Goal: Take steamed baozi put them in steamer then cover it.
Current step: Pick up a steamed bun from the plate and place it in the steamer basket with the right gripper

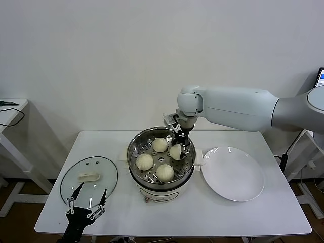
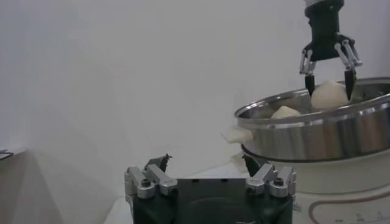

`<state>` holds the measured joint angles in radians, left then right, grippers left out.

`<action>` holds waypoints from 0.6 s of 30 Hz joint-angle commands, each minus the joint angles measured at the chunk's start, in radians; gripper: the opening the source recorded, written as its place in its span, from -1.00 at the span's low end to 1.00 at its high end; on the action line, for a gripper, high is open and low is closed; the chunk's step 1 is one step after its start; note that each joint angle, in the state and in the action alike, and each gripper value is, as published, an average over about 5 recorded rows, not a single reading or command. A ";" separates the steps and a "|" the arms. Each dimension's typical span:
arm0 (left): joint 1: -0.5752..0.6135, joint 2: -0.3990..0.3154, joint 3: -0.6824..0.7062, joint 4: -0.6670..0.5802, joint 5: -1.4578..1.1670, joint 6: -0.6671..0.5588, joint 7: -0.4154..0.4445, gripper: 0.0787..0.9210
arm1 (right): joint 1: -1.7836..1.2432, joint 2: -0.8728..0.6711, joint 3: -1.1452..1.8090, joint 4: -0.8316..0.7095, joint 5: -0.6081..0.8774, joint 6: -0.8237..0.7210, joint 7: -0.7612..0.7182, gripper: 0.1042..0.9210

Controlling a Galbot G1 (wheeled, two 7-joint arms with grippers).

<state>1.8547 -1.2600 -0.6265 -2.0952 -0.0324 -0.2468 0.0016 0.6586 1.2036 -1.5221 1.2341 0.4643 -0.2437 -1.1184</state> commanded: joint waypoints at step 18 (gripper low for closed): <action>-0.008 -0.002 0.002 0.011 0.003 0.000 -0.001 0.77 | 0.001 -0.099 0.085 0.112 -0.033 -0.001 0.015 0.76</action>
<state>1.8522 -1.2621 -0.6272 -2.0922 -0.0323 -0.2486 0.0002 0.6396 1.1755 -1.4918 1.2606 0.4349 -0.2468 -1.1070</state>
